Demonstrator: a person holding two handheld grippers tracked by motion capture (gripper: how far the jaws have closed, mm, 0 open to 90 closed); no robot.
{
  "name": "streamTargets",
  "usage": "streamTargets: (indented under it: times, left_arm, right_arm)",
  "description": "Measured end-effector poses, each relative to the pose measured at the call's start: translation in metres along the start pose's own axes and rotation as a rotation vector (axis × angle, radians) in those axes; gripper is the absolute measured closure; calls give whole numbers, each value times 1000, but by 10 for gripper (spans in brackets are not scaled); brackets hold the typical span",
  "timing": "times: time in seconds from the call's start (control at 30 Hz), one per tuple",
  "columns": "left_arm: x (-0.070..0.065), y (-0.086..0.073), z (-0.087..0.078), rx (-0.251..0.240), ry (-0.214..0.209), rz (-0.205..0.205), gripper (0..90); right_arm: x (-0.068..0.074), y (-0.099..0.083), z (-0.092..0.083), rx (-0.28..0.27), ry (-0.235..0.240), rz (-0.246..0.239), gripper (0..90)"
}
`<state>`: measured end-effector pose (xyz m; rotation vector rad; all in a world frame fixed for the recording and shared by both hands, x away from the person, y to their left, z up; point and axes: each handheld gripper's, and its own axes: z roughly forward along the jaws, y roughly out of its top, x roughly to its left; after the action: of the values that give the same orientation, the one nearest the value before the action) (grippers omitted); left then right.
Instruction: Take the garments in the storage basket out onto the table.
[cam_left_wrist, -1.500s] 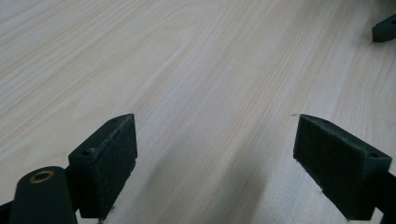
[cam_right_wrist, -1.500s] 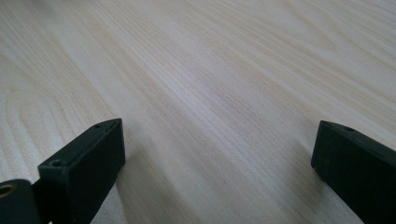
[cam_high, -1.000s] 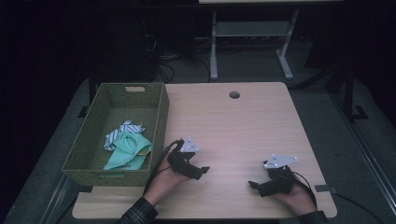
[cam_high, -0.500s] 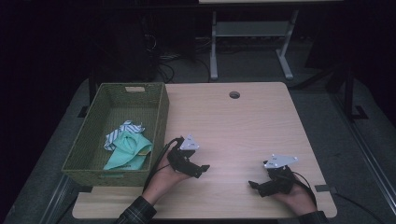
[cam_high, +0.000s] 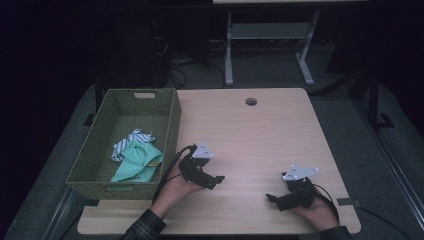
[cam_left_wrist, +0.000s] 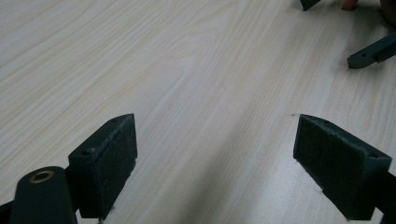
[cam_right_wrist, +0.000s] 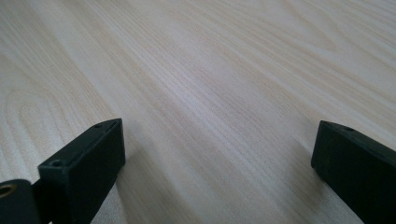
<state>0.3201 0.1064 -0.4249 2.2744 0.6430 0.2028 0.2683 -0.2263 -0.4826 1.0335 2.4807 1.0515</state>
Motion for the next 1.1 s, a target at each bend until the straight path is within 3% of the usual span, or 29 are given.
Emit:
streamTargets:
  times: [1.1]
  left_arm:
    - [2,25,-24,-23,-23,28,132]
  right_arm:
    - [0,0,0,0,0,0,25]
